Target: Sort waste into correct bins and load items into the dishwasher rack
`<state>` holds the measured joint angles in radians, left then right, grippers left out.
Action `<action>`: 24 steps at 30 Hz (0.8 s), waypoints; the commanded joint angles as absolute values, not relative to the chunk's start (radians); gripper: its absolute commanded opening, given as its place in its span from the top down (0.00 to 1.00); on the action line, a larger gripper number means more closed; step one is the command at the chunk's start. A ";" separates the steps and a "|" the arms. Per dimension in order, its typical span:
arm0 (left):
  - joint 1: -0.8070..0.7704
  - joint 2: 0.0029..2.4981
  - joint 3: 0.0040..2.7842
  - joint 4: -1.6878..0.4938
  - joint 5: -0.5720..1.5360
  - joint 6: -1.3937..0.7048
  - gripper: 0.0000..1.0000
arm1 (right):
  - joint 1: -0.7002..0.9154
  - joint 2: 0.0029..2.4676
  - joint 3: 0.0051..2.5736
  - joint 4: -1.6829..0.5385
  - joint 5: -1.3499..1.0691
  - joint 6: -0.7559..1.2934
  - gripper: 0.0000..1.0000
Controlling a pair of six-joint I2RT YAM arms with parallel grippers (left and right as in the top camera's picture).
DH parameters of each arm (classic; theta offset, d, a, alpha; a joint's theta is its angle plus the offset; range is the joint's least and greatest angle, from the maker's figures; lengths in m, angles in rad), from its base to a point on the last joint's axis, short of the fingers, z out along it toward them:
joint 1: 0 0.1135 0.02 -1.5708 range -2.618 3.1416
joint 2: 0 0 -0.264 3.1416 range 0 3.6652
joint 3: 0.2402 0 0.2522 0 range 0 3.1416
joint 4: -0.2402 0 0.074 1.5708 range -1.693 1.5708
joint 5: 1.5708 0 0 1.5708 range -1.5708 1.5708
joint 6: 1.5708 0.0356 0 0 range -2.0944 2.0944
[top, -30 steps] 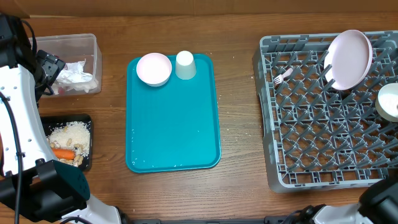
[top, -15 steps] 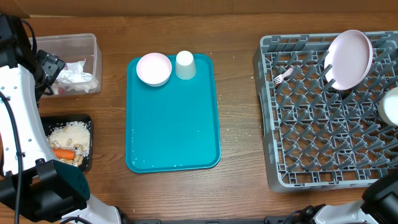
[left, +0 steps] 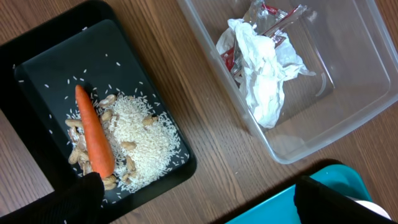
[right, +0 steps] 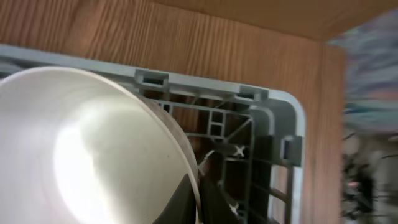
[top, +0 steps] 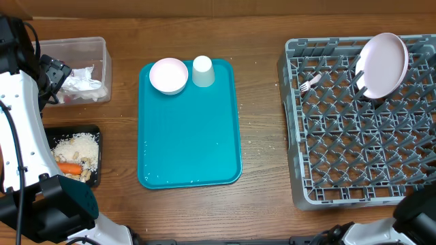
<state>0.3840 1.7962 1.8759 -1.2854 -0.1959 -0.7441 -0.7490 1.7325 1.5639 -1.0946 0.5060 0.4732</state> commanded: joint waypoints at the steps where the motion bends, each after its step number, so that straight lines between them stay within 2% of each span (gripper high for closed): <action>1: 0.379 1.794 1.881 -1.285 -0.210 -0.733 0.00 | -0.614 1.717 1.577 -1.093 0.821 0.533 0.96; 6: 0.379 1.794 1.881 -1.285 -0.210 -0.733 0.00 | -0.397 1.717 1.576 -1.107 1.176 0.587 0.96; 9: 0.379 1.794 1.881 -1.285 -0.210 -0.733 0.00 | -0.323 1.717 1.570 -1.106 1.293 0.588 0.96; 18: 0.379 1.794 1.881 -1.285 -0.210 -0.733 0.00 | -0.310 1.718 1.465 -1.105 1.401 0.523 0.96; 24: 0.379 1.794 1.881 -1.285 -0.210 -0.733 0.00 | -0.310 1.718 1.250 -0.926 1.485 0.358 0.96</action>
